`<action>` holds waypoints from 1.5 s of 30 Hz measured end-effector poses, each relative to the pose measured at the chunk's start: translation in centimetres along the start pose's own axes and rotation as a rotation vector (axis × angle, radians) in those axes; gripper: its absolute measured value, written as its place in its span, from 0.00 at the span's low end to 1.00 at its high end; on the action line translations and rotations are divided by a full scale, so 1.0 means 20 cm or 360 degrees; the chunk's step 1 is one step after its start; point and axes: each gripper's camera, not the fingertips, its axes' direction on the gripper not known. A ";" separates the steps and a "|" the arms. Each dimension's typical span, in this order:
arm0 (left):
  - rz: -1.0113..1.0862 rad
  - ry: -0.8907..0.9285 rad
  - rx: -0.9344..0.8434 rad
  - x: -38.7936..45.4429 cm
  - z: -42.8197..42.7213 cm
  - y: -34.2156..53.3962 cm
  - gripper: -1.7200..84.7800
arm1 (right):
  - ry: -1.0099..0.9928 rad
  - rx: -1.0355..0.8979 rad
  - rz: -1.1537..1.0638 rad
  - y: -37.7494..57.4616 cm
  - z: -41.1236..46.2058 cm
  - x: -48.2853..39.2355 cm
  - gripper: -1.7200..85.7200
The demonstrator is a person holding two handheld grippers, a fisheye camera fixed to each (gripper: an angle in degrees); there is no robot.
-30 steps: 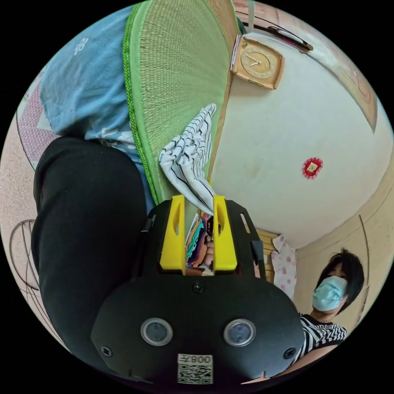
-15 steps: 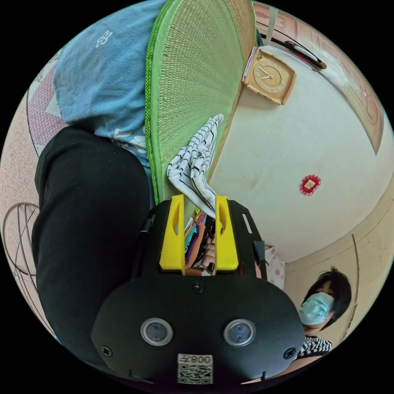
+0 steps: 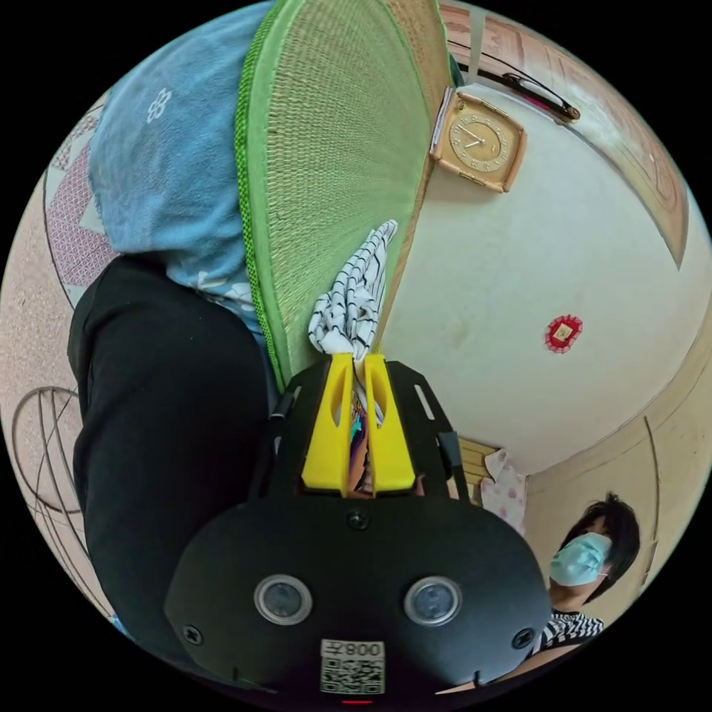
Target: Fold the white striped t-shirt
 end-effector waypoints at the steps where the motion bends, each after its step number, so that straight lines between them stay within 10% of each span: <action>1: 0.0027 -0.0017 -0.0025 0.00 0.01 0.04 0.06 | 0.0014 0.0007 0.0016 0.03 -0.01 -0.01 0.05; 24: 0.1017 0.0016 -0.0666 0.49 0.60 1.11 0.05 | -0.0149 0.0299 -0.0477 1.03 -0.48 -1.37 0.04; 45: 0.1715 0.0247 -0.1229 1.16 3.13 2.03 0.05 | 0.0521 0.1101 -0.0873 1.02 -2.77 -3.08 0.04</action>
